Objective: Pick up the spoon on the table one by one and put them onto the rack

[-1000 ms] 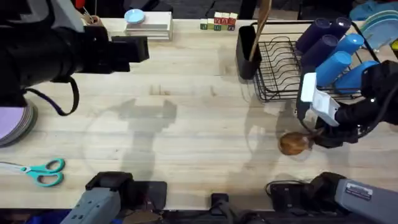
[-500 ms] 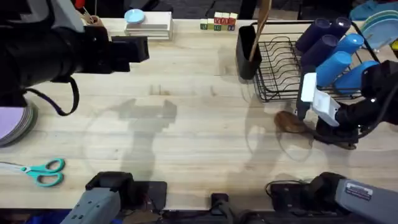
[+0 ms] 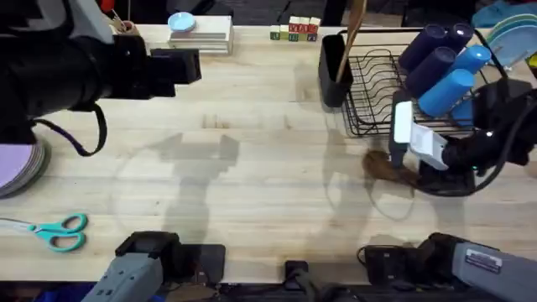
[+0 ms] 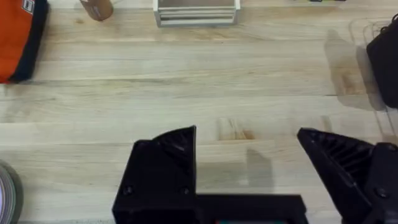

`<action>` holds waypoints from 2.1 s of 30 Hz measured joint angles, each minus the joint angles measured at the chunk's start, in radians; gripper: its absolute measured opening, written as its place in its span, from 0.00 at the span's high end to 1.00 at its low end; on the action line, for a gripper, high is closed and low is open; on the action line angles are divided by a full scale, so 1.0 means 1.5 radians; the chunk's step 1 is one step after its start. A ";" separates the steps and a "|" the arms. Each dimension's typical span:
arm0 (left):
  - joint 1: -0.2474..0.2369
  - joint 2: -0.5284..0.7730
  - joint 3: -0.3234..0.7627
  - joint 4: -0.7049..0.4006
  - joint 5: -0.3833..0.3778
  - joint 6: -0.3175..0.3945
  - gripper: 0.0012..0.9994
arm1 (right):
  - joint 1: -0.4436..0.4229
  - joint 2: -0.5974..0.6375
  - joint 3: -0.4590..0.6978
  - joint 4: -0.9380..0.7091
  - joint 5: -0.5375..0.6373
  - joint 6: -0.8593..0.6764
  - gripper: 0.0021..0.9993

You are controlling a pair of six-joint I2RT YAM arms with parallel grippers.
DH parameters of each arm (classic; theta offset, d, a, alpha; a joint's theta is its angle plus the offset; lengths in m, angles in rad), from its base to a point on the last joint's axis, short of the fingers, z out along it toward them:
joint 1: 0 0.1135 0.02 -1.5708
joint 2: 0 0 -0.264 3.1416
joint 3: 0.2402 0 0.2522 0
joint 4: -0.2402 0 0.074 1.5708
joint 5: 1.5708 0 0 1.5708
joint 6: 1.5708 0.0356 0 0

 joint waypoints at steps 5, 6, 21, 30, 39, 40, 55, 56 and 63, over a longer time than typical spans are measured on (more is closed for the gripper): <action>0.000 0.000 0.000 0.000 0.000 0.000 0.01 | 0.059 -0.034 -0.007 0.000 -0.036 0.025 0.97; 0.000 0.000 0.000 0.000 0.000 0.000 0.01 | 0.067 -0.043 -0.007 0.000 -0.040 0.035 0.97; 0.000 0.000 0.000 -0.003 0.000 0.000 0.00 | 0.147 -0.150 -0.008 -0.003 -0.127 0.162 0.97; 0.000 0.000 0.000 -0.010 0.000 0.000 0.01 | 0.184 -0.203 -0.008 -0.004 -0.197 0.222 0.97; 0.000 0.000 0.000 -0.010 0.000 0.000 0.01 | 0.213 -0.221 0.025 -0.006 -0.280 0.272 0.97; 0.000 0.000 0.000 -0.010 0.000 0.000 0.01 | 0.218 -0.221 0.032 -0.006 -0.288 0.276 0.97; 0.000 0.000 0.000 -0.010 0.000 0.000 0.01 | 0.252 -0.221 0.102 0.216 -0.350 0.439 0.97; 0.000 0.000 0.000 -0.010 0.000 0.000 0.01 | 0.252 -0.222 0.102 0.238 -0.353 0.455 0.97; 0.000 0.000 0.000 -0.010 0.000 0.000 0.01 | 0.253 -0.215 0.103 0.367 -0.375 0.544 0.97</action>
